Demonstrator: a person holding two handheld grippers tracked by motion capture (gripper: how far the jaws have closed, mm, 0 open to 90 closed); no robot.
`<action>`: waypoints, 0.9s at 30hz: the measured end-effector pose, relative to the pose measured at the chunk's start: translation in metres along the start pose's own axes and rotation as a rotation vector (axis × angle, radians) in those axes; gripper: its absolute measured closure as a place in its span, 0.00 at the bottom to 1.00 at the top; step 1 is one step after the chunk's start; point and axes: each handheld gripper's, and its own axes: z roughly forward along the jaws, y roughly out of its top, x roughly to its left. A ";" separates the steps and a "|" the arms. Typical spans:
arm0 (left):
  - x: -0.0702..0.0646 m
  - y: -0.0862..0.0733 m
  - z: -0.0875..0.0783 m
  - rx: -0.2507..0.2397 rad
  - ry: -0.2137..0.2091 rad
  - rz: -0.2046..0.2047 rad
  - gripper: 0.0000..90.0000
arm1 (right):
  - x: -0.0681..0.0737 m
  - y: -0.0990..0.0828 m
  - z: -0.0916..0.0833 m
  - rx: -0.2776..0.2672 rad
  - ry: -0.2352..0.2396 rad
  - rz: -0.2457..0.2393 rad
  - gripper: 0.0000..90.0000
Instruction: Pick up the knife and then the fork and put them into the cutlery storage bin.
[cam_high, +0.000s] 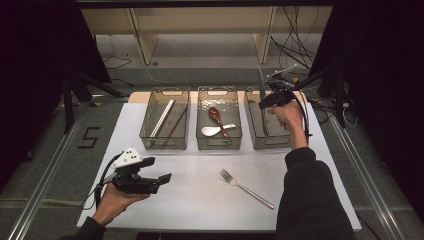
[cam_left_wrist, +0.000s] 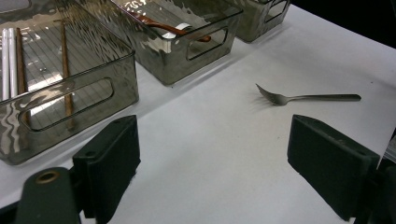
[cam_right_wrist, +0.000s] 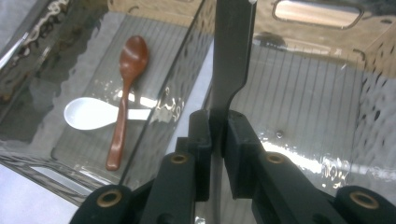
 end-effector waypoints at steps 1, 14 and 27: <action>0.000 0.000 0.000 -0.001 0.001 -0.002 0.18 | -0.001 -0.001 0.001 0.003 0.000 0.000 0.91; -0.001 0.000 0.000 -0.001 0.002 0.003 0.18 | -0.006 -0.013 0.015 0.020 0.001 0.021 0.91; -0.001 0.000 0.000 0.000 0.003 -0.001 0.18 | -0.010 -0.023 0.031 0.065 -0.001 0.041 0.91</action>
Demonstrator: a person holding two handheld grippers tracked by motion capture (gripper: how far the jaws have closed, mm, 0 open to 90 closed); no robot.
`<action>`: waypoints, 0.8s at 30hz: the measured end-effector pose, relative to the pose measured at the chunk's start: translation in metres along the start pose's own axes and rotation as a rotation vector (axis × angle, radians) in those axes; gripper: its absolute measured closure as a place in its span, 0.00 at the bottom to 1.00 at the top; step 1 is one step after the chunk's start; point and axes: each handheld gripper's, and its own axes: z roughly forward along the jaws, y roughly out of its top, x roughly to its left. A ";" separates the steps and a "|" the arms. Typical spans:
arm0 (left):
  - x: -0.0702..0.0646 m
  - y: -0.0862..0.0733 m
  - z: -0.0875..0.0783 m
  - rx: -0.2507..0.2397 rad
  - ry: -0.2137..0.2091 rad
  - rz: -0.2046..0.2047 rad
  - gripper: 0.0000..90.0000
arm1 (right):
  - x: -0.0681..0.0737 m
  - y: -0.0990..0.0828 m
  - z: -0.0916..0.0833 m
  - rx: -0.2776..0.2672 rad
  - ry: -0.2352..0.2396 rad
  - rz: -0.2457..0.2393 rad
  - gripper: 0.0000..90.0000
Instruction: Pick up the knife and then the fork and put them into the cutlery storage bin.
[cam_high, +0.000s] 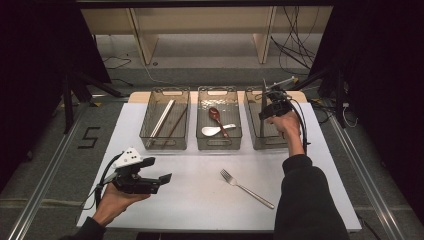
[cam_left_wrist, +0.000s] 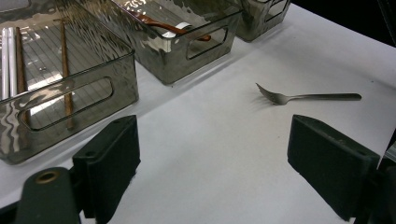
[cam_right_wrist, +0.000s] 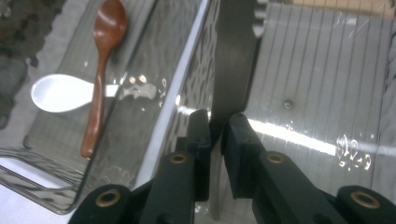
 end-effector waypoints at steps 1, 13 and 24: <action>0.000 0.000 0.000 0.000 -0.001 0.000 0.18 | -0.001 -0.001 0.001 -0.006 -0.003 -0.006 0.91; 0.000 0.000 0.000 0.004 -0.006 0.003 0.18 | -0.002 -0.002 -0.008 -0.015 0.014 0.012 0.74; 0.000 0.000 0.000 0.002 0.001 0.002 0.18 | 0.022 -0.015 -0.036 -0.031 0.082 -0.128 0.44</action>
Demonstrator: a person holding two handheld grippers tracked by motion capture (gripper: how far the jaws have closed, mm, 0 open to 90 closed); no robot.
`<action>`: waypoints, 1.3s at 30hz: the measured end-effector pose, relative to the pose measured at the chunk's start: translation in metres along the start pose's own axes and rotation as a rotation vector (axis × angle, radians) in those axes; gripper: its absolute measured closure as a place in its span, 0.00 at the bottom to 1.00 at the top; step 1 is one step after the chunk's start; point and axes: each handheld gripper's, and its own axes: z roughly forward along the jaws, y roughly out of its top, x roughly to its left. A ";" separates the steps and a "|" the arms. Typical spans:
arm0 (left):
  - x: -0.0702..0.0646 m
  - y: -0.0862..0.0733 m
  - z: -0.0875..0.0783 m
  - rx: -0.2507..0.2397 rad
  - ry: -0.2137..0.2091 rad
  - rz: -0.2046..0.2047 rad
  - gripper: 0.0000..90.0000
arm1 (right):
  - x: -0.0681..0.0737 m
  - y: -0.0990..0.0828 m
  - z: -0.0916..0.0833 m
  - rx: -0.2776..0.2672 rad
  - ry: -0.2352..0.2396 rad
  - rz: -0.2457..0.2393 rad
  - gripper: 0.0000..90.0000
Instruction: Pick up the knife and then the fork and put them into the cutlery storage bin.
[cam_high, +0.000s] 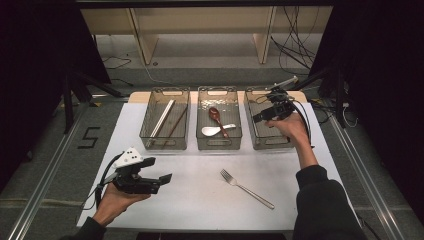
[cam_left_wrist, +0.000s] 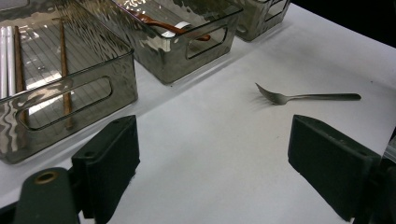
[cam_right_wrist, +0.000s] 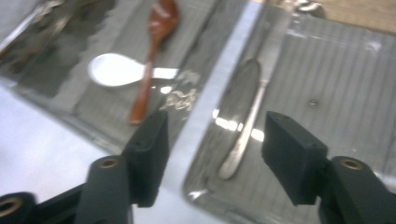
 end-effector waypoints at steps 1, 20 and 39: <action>0.000 0.000 0.000 -0.001 0.000 0.000 0.18 | 0.004 -0.002 -0.003 -0.005 0.009 -0.014 0.43; -0.001 0.000 0.000 0.006 0.005 0.005 0.18 | 0.048 -0.042 -0.033 -0.070 0.061 -0.165 0.36; -0.002 0.000 0.000 0.001 0.008 0.005 0.18 | 0.079 -0.069 -0.024 -0.045 0.103 -0.249 0.30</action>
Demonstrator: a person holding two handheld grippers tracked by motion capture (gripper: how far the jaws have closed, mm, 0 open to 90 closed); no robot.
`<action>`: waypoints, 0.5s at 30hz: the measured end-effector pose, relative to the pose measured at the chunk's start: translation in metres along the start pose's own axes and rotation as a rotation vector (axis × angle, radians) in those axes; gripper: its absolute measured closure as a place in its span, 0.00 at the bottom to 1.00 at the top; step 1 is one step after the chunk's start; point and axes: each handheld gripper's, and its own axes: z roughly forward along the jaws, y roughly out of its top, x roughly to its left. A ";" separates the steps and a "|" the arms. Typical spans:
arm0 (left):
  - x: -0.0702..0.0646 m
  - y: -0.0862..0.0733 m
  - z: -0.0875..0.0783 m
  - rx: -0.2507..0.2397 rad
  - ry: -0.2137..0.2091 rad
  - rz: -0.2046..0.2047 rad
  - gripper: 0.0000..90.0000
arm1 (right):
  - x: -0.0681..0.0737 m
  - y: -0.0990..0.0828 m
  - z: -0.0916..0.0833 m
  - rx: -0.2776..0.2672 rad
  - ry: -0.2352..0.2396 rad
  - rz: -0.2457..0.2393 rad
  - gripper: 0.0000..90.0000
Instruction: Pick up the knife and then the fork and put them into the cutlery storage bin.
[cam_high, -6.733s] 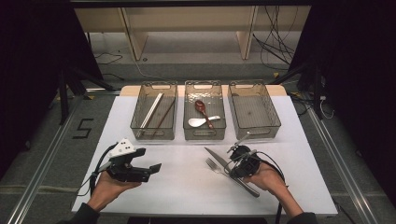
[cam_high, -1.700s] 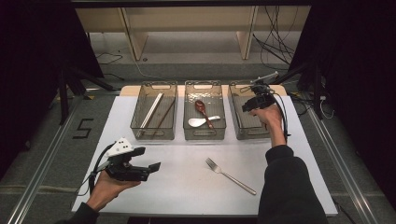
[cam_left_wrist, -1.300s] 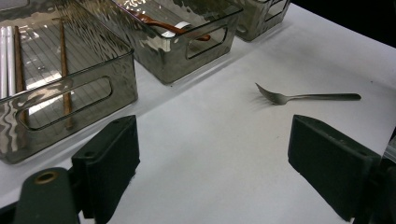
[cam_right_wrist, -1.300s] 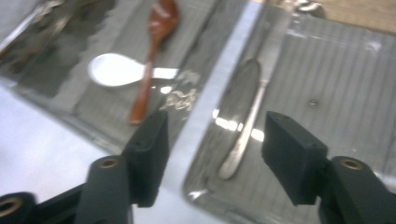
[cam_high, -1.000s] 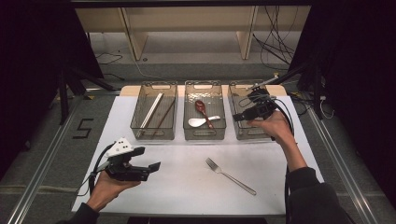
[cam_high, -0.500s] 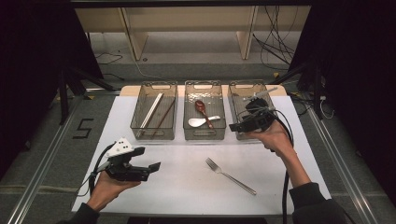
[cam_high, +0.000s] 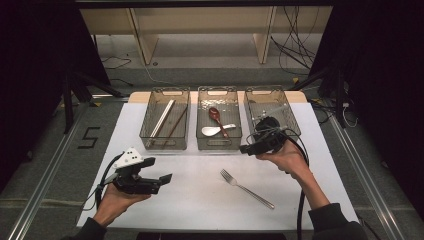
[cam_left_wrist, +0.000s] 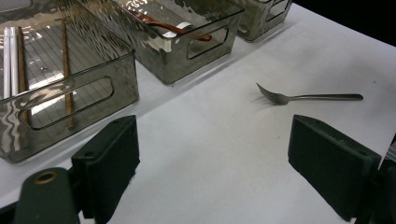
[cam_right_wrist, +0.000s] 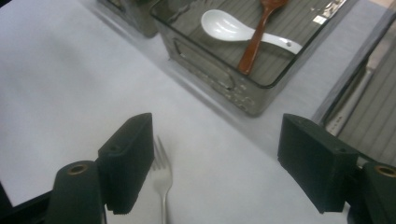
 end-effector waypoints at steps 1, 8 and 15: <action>0.000 0.000 0.000 0.000 -0.001 -0.001 0.18 | 0.002 -0.001 0.000 0.002 0.000 -0.002 0.30; 0.000 0.000 -0.001 -0.005 0.001 -0.007 0.18 | 0.012 -0.005 0.004 0.030 0.021 -0.032 0.30; 0.000 -0.001 -0.001 -0.004 0.002 -0.001 0.18 | 0.020 -0.010 0.014 0.073 0.043 -0.056 0.30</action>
